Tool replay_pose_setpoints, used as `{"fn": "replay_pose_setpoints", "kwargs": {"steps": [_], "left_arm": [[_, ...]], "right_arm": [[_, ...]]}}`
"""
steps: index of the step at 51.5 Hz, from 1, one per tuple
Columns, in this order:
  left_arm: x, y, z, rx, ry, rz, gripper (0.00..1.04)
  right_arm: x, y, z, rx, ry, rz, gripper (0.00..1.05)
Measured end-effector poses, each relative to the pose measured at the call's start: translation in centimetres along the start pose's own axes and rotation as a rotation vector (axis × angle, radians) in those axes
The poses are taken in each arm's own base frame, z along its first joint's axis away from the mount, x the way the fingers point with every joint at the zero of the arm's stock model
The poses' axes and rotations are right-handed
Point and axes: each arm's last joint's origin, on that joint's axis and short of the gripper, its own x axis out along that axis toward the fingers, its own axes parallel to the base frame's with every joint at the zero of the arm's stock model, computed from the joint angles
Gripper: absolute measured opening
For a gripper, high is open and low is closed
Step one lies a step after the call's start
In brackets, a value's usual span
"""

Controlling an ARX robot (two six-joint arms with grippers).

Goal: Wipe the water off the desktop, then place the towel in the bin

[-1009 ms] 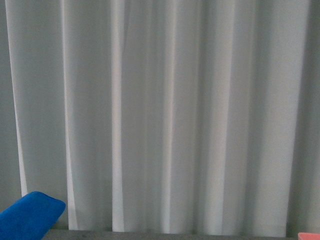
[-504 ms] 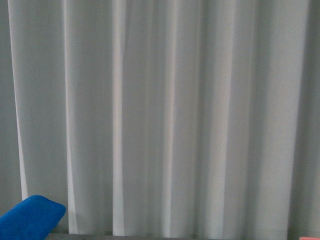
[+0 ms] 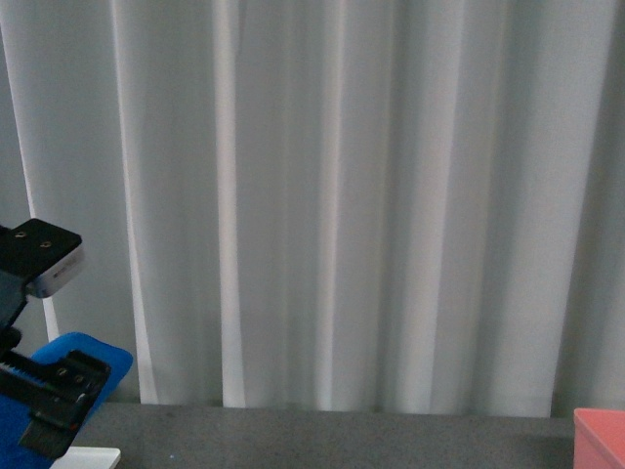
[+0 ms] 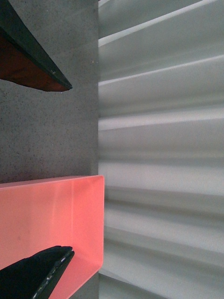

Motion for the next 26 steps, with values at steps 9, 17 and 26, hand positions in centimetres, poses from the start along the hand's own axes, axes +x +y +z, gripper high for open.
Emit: {"fn": "replay_pose_setpoints", "kwargs": {"steps": [9,17,26], "left_arm": [[4.1,1.4,0.1,-0.018,0.019,0.073,0.98],[6.2,3.2,-1.5,-0.134,0.132,0.071,0.98],[7.3,3.7,-2.3,-0.187,0.131,0.068,0.98]], "right_arm": [[0.0,0.0,0.0,0.000,0.000,0.000,0.98],[0.0,0.0,0.0,0.000,0.000,0.000,0.98],[0.0,0.0,0.0,0.000,0.000,0.000,0.98]]}}
